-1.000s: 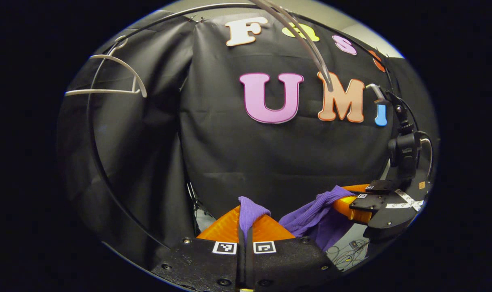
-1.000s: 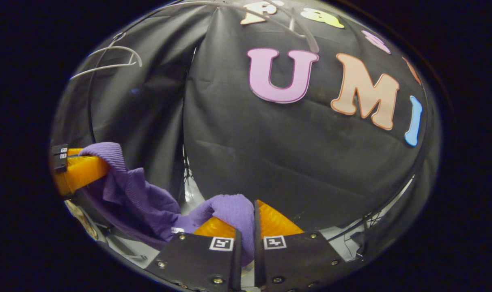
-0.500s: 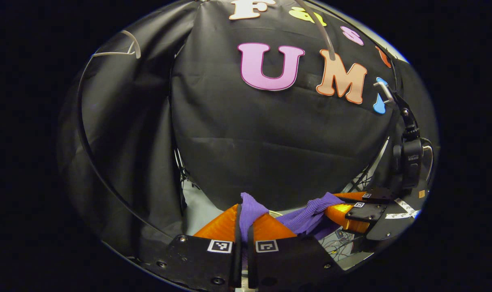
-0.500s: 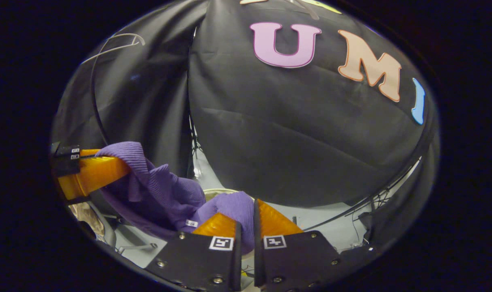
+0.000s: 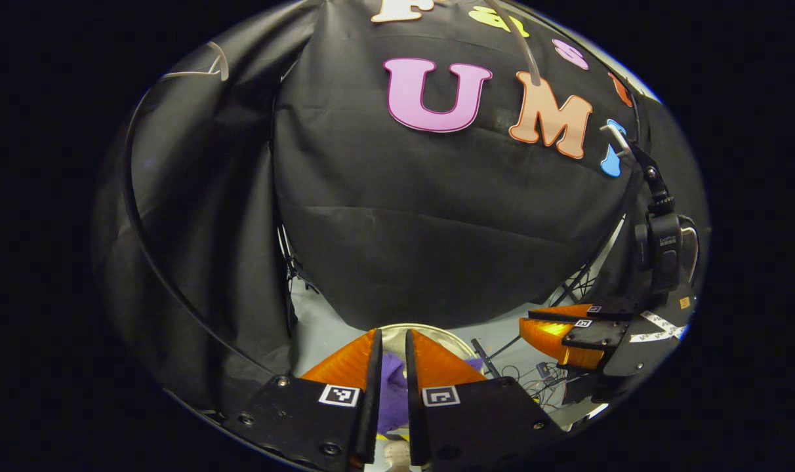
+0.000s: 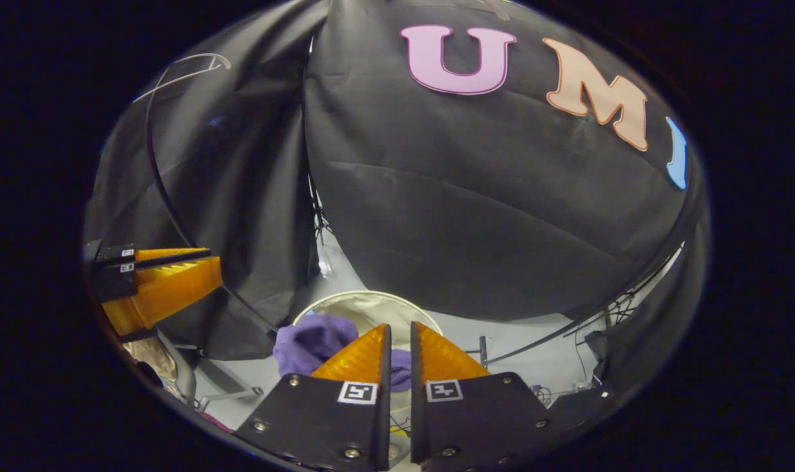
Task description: Grasp the clothes on the hanger with both hands and then place them into the laundry hamper below.
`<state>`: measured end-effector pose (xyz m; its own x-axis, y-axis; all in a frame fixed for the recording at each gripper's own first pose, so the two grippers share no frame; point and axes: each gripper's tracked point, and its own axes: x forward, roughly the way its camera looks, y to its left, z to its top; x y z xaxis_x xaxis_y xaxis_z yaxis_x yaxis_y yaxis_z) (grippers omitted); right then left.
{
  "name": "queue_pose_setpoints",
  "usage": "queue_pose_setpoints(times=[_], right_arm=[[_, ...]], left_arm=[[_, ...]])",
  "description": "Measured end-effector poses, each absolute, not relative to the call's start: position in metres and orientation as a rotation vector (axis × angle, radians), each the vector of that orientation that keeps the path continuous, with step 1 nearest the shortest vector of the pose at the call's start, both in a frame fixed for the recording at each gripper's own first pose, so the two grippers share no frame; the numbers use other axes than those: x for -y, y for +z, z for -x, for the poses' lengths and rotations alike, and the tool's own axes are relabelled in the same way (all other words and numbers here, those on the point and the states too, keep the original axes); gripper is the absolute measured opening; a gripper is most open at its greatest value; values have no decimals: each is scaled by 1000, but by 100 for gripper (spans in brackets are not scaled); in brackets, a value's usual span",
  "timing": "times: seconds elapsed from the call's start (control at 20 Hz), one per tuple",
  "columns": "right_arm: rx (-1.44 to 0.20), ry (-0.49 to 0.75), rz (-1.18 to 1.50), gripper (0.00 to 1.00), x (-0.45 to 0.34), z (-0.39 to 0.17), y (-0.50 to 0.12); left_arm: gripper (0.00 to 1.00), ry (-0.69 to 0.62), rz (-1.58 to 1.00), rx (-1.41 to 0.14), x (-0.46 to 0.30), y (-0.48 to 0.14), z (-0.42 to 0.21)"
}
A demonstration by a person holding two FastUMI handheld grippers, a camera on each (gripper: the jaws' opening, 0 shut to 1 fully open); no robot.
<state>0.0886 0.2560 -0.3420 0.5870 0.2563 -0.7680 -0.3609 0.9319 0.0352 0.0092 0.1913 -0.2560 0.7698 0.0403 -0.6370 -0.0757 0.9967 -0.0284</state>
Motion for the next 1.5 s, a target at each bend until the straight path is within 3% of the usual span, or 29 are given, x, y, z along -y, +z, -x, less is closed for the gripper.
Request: queue_pose_setpoints(times=[0.3, 0.6, 1.05, 1.5], right_arm=[[-830, 346, 103, 13, -254, -91, -324], [-688, 317, 78, 13, -243, -111, -267], [-402, 236, 22, 13, -199, -156, -133], [-199, 203, -23, 13, -161, -148, -24]], left_arm=[[21, 45, 45, -663, -186, -246, -10], [21, 32, 24, -563, -176, -207, -28], [20, 5, -6, -305, -140, -89, -61], [20, -18, -80, -67, -93, 24, -63]])
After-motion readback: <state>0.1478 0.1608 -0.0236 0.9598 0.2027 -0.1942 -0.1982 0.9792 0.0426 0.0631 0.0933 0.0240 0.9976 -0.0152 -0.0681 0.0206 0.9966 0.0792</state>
